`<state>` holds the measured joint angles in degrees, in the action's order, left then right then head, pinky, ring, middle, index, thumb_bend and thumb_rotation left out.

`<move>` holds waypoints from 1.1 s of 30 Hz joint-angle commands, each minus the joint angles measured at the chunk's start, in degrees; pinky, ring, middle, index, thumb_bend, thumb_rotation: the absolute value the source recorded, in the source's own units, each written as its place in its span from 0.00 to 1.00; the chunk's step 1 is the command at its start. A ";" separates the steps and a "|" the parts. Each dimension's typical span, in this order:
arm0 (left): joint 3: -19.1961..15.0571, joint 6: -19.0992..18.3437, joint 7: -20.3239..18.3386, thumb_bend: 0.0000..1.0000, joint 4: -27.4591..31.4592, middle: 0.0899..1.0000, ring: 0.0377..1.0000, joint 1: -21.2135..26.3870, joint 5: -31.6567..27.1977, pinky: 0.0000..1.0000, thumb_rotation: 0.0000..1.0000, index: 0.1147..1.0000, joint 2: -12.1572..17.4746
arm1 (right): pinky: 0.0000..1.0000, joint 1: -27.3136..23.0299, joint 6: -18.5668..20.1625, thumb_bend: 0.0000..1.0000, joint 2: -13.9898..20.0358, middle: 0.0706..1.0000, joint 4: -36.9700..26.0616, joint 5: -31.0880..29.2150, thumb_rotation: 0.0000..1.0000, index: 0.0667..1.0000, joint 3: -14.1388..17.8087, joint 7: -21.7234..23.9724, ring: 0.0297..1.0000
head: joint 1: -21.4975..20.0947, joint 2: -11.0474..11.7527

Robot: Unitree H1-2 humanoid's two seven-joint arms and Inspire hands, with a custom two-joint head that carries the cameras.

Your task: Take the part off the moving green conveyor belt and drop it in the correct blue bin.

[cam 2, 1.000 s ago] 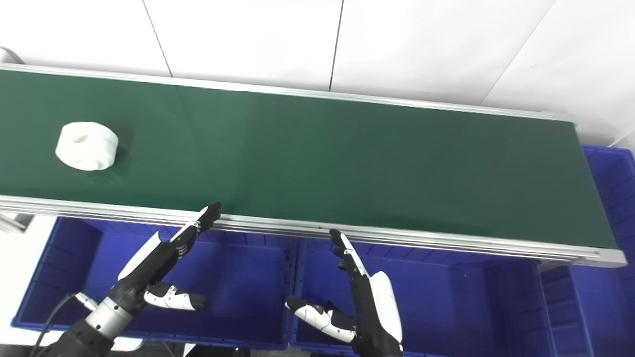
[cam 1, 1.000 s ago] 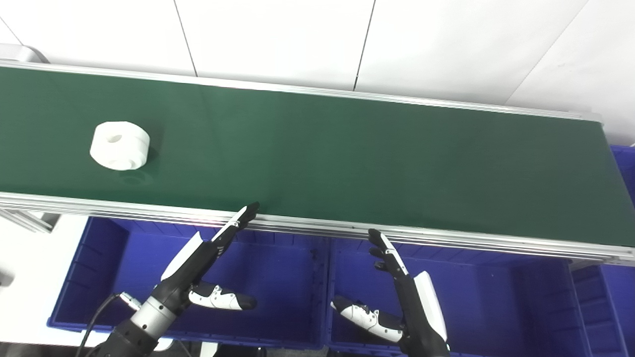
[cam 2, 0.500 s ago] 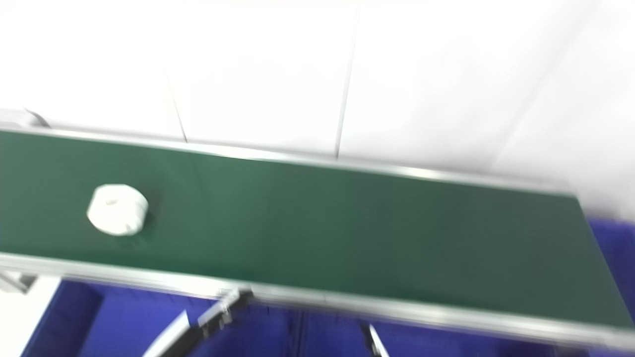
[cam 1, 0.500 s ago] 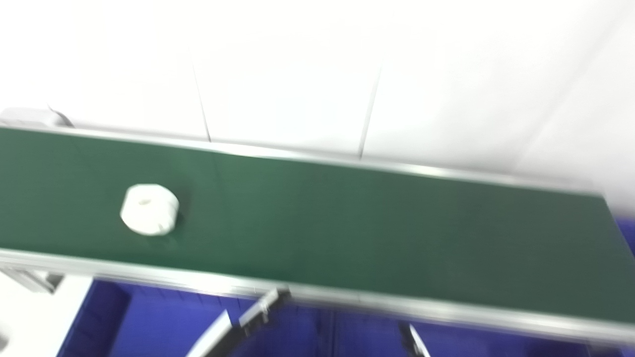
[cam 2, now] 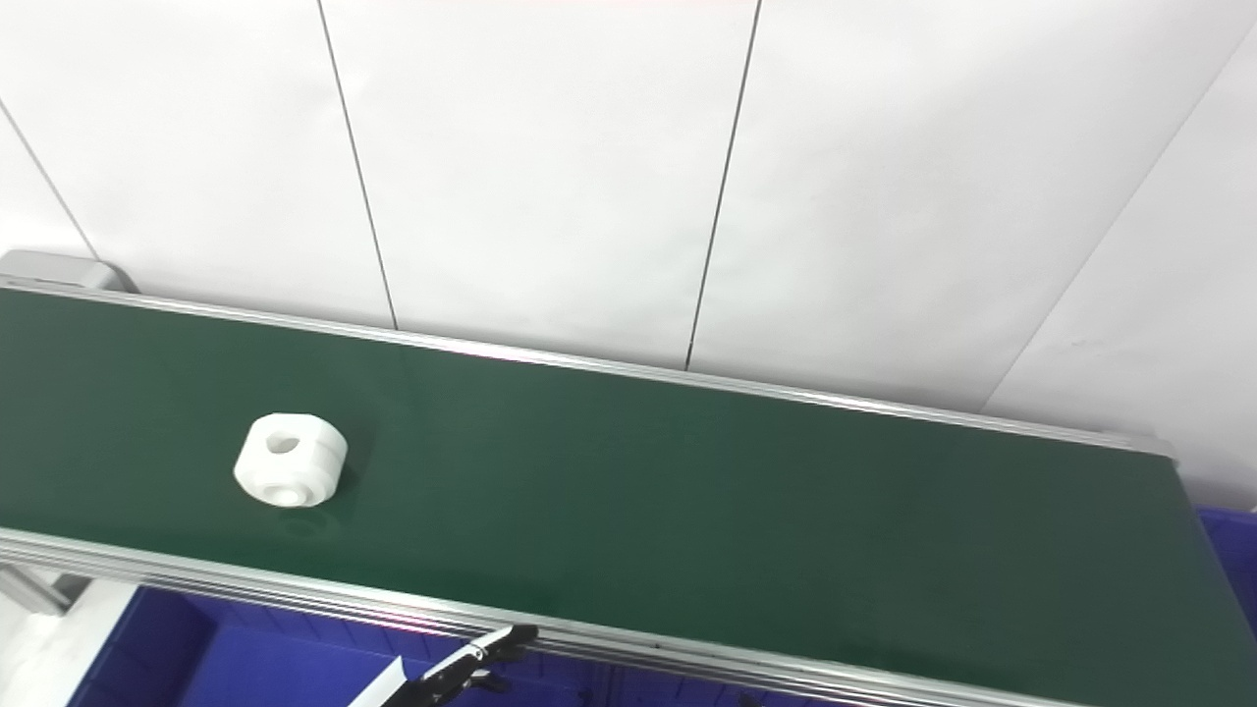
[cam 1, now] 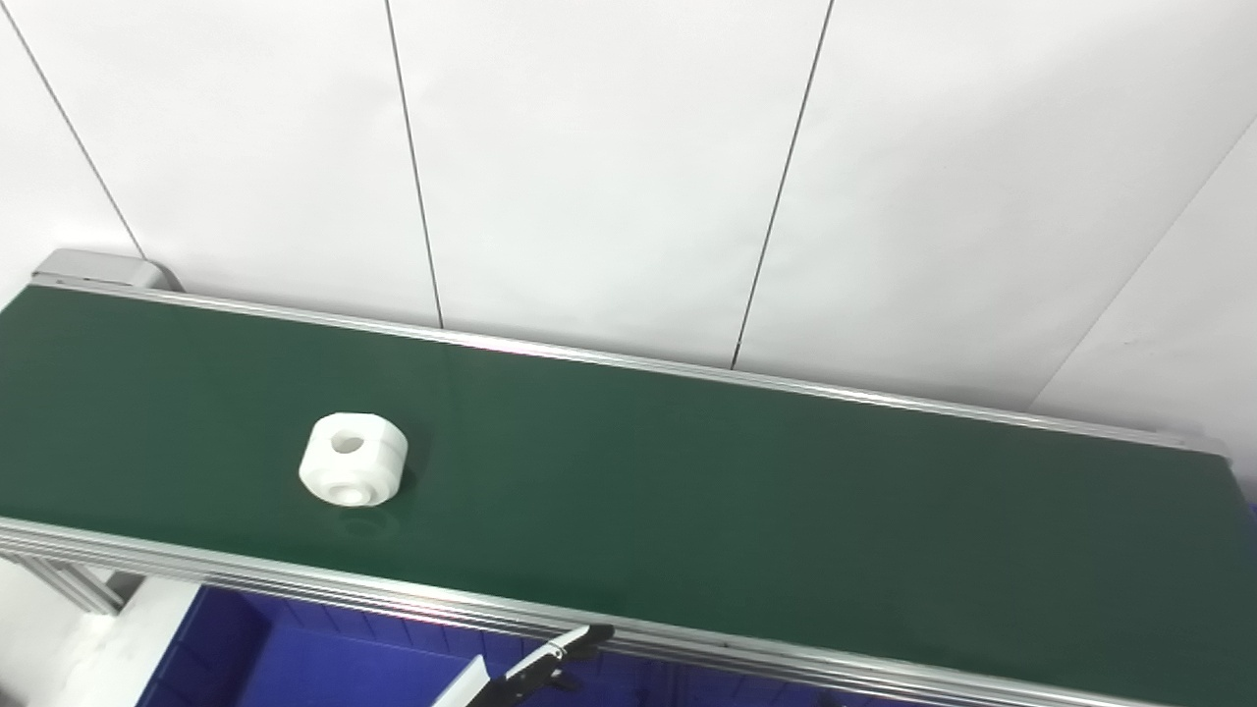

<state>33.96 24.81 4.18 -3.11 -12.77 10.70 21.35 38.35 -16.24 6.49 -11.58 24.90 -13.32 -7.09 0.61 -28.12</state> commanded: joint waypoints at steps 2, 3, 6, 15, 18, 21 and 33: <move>1.31 2.11 3.08 0.76 1.54 0.92 0.88 1.01 -0.12 0.77 0.53 0.90 1.15 | 0.89 0.06 -2.85 0.64 0.05 0.95 -0.89 -0.82 0.32 0.97 0.42 -0.48 0.93 | 0.15 -0.16; 1.68 2.11 3.51 0.76 1.85 0.92 0.88 1.12 -0.25 0.77 0.54 0.90 1.37 | 0.89 0.02 -2.86 0.64 0.05 0.95 -0.88 -0.98 0.31 0.97 0.48 -0.43 0.93 | 0.15 -0.16; 2.52 2.11 4.37 0.75 3.31 0.92 0.88 1.49 -0.74 0.77 0.52 0.90 2.00 | 0.89 -0.26 -3.41 0.64 0.31 0.95 -0.60 -1.78 0.30 0.97 0.72 -0.35 0.93 | 0.12 -0.72; -2.91 2.10 1.35 0.78 13.49 0.91 0.87 1.34 -3.86 0.77 0.60 0.91 3.00 | 0.89 0.20 -1.31 0.63 0.99 0.95 -3.14 -2.93 0.35 0.98 1.08 1.41 0.93 | 1.61 -3.90; -7.25 1.86 -1.68 0.80 16.12 0.91 0.87 2.13 -6.68 0.78 0.61 0.91 2.68 | 0.92 0.21 -1.07 0.63 1.08 0.95 -3.83 -3.43 0.34 0.99 1.23 2.14 0.94 | 1.87 -4.63; -11.06 0.59 -4.30 0.81 17.34 0.90 0.87 3.49 -8.60 0.79 0.58 0.91 2.12 | 0.91 0.34 -0.23 0.63 0.91 0.95 -4.65 -3.56 0.37 0.99 1.44 2.85 0.94 | 2.16 -5.18; -20.42 -6.90 -11.34 0.77 20.59 0.99 0.97 9.93 -4.74 0.93 0.57 0.99 0.07 | 0.92 -0.16 -0.67 0.60 0.64 0.95 -5.23 -3.33 0.44 0.99 1.56 3.68 0.94 | 2.24 -8.22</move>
<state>14.63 18.39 -6.59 16.57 -4.42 4.86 21.05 37.93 -16.07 7.15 -14.67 21.79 -11.90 -3.66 2.81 -36.38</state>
